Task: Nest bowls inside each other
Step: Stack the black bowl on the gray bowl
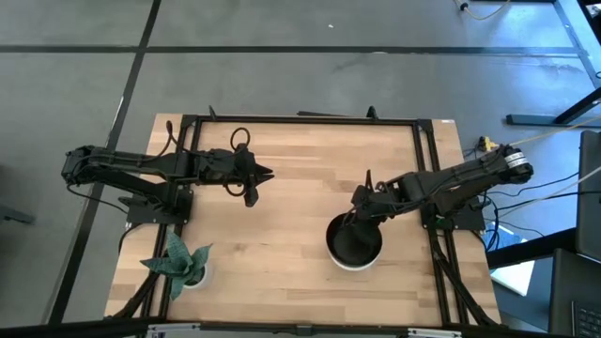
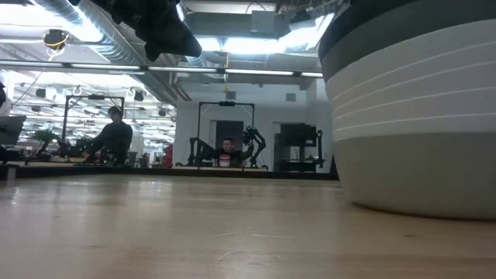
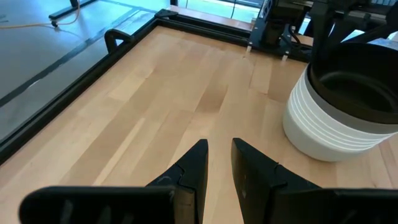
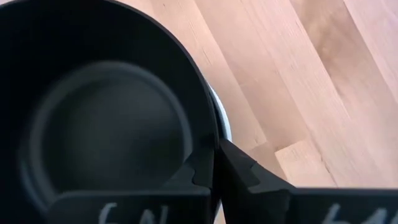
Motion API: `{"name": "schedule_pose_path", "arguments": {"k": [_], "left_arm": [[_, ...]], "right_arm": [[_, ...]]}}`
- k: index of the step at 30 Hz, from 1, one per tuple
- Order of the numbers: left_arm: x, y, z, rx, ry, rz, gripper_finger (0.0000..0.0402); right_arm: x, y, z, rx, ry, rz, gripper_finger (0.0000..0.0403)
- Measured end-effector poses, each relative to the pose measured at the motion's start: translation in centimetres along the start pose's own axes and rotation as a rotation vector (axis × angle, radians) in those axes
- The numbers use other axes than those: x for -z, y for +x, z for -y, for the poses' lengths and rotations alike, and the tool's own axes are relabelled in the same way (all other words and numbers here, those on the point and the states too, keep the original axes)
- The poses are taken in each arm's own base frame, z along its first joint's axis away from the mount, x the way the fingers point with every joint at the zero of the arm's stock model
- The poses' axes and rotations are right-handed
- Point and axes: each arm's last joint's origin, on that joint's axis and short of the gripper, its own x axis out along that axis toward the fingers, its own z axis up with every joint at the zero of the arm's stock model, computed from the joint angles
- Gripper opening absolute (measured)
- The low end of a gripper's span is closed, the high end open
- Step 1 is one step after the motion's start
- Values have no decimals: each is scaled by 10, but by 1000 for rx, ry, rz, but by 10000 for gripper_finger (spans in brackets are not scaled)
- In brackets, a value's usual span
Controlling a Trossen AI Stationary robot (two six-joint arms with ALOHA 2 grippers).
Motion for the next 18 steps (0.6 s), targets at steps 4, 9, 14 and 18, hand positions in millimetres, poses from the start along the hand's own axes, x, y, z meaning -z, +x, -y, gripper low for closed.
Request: {"name": "schedule_pose_path", "arguments": {"k": [4, 9, 14, 18], "left_arm": [[0, 0, 0, 0, -2, 0, 66], [0, 0, 0, 0, -2, 0, 66], [0, 0, 0, -1, -2, 0, 66], [0, 0, 0, 0, 0, 0, 66]], "right_arm": [[0, 2, 0, -4, 21, 14, 23], [-2, 2, -2, -24, 22, 40, 50], [-2, 1, -2, -22, 20, 47, 76], [-4, -5, -3, -35, 16, 68, 98]]}}
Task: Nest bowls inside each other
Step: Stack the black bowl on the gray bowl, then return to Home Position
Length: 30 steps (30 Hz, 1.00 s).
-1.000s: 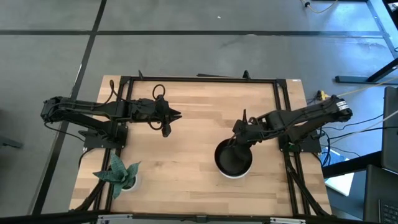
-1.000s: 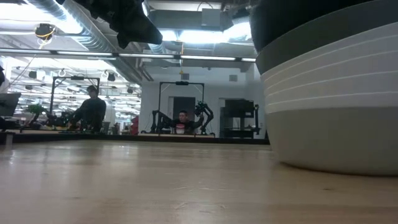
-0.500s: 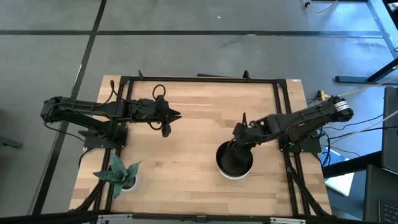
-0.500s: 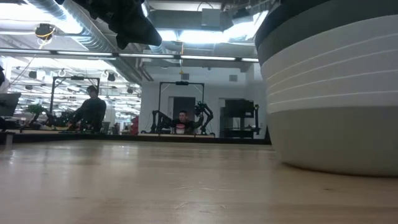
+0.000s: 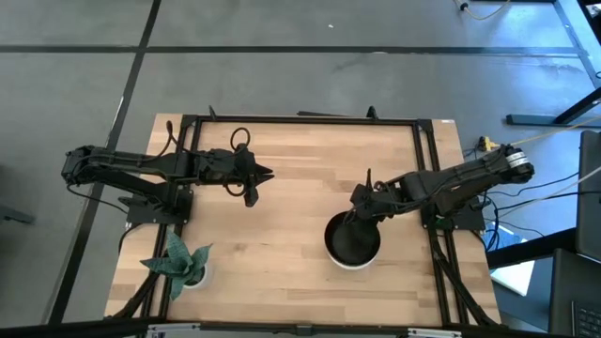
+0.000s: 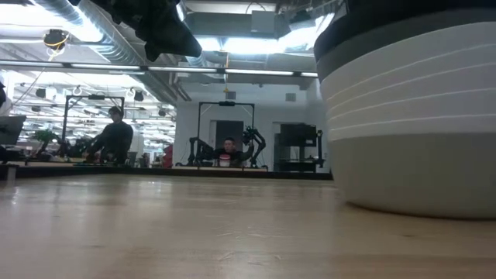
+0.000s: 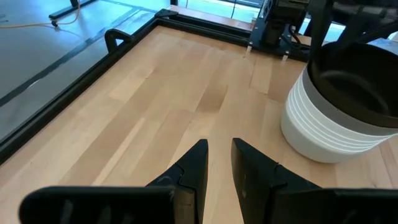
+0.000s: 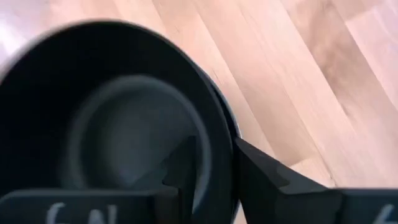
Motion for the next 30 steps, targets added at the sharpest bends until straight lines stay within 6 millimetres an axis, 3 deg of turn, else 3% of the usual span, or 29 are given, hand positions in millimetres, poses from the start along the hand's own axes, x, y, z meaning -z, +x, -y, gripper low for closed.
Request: {"name": "schedule_pose_path", "arguments": {"k": [8, 15, 22, 26, 30], "left_arm": [[0, 0, 0, 0, 2, 0, 66], [0, 0, 0, -4, 3, 1, 66], [0, 0, -1, -42, 8, 10, 66], [-1, 0, -2, -73, 11, 19, 66], [-3, -5, -3, -90, 29, 41, 66]], "right_arm": [[-12, -36, -5, -76, -52, 127, 145], [-9, -56, 2, -87, -74, 185, 153], [0, -94, 26, 43, -51, 415, 153], [14, -126, 44, 60, -37, 573, 153], [29, -142, 58, 71, -44, 667, 153]]}}
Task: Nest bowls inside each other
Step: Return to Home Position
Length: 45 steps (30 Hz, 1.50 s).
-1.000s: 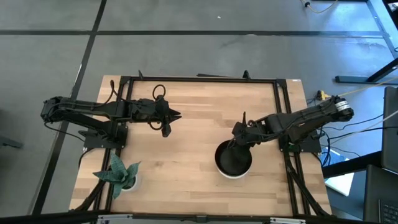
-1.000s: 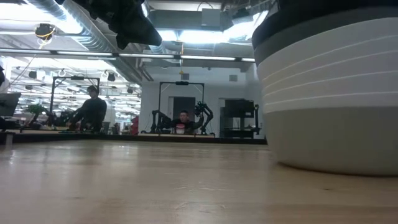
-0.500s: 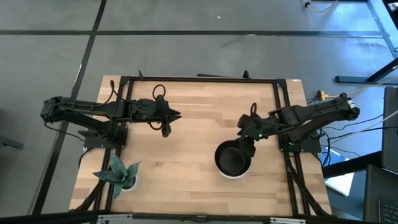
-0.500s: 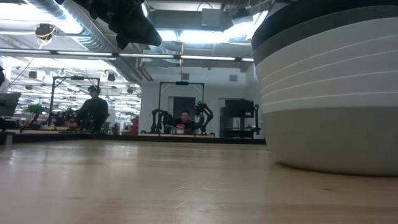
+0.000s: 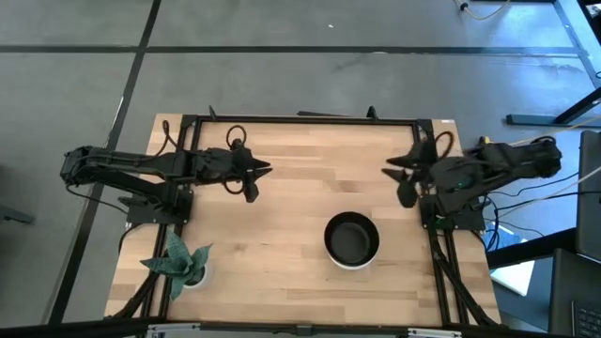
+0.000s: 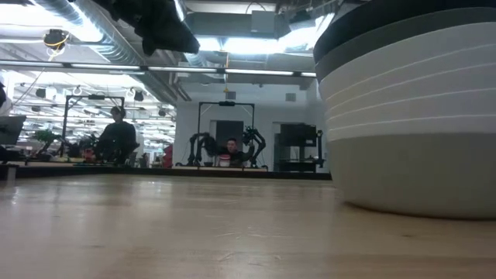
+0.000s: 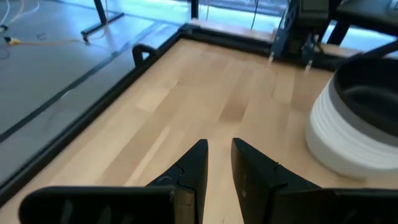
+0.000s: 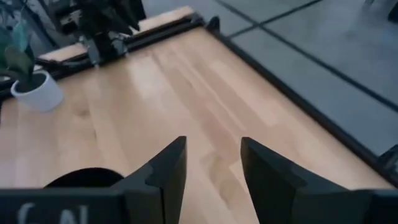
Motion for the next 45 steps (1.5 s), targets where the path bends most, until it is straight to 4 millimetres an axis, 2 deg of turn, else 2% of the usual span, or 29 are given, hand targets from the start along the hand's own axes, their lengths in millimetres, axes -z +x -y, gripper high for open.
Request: {"name": "schedule_pose_path", "arguments": {"k": [3, 6, 11, 15, 22, 28, 36, 41, 45], "left_arm": [[-5, -12, -3, 6, 0, 42, 66], [-6, -29, -9, 12, -10, 109, 66], [8, -53, -20, 28, -50, 188, 66], [22, -63, -26, 35, -73, 215, 66], [37, -65, -30, 36, -75, 218, 66], [39, -64, -30, 30, -46, 209, 66], [40, -64, -31, 7, -19, 207, 66], [40, -64, -35, -119, -22, 219, 66], [41, -64, -35, -139, -6, 212, 66]], "right_arm": [[8, -6, 9, 19, -11, 39, 153], [22, -3, 13, 9, -32, 56, 153], [52, 13, 15, -59, -74, 132, 153], [72, 23, 20, -105, -76, 224, 153], [103, 31, 35, -142, 5, 306, 153], [122, 36, 45, -137, 56, 328, 153], [137, 43, 51, -81, 74, 339, 153], [138, 43, 53, -41, 80, 355, 153], [138, 43, 54, -19, 86, 362, 153]]}}
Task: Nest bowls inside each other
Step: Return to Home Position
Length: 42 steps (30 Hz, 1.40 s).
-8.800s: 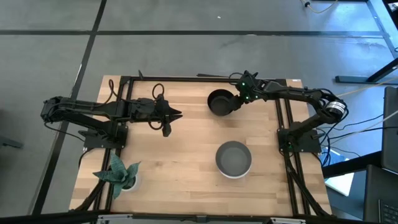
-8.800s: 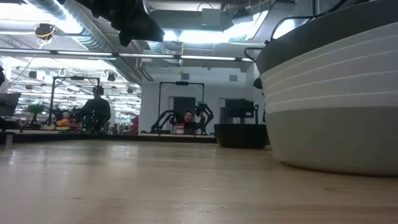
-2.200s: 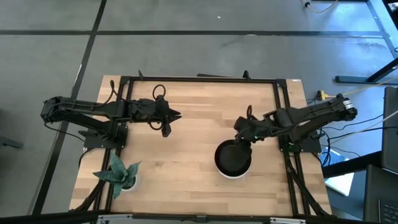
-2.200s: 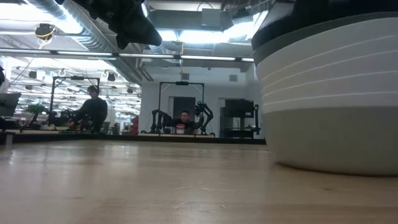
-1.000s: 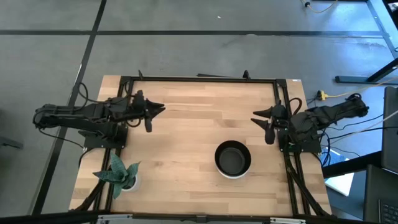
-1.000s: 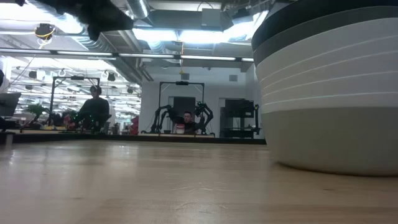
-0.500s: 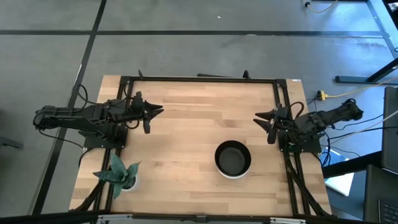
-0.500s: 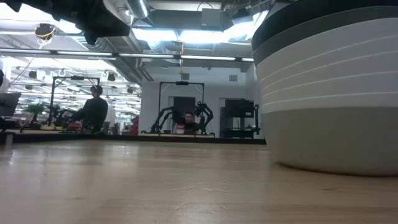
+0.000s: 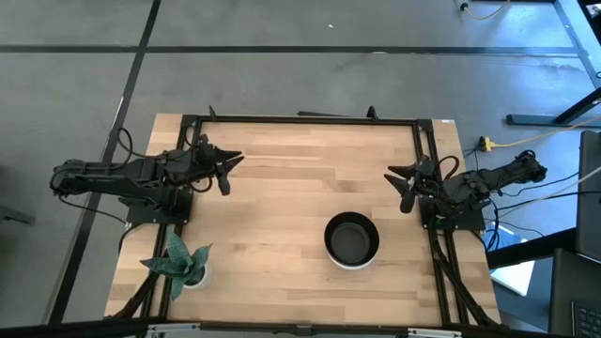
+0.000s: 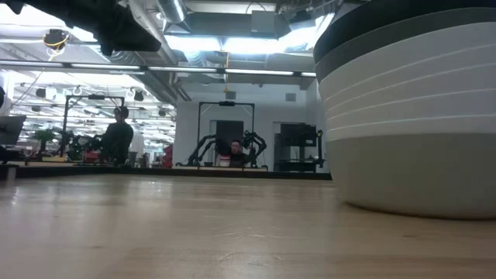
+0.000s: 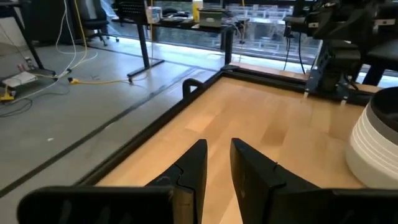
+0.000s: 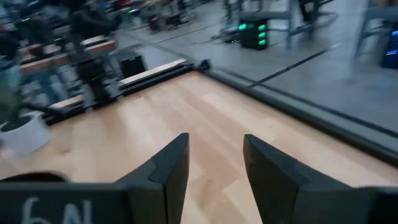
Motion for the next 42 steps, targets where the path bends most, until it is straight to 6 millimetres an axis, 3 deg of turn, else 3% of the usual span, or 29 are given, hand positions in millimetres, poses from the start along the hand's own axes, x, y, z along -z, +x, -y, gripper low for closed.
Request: {"name": "schedule_pose_path", "arguments": {"k": [12, 20, 42], "left_arm": [[54, 14, 1, 5, -57, -34, 66], [52, 14, 1, 8, 37, -19, 66], [52, 14, 1, 9, 40, -21, 66]], "right_arm": [[2, 0, 3, 79, 5, 12, 153], [2, 0, 4, 85, -8, 13, 153], [2, 0, 4, 85, -7, 13, 153]]}}
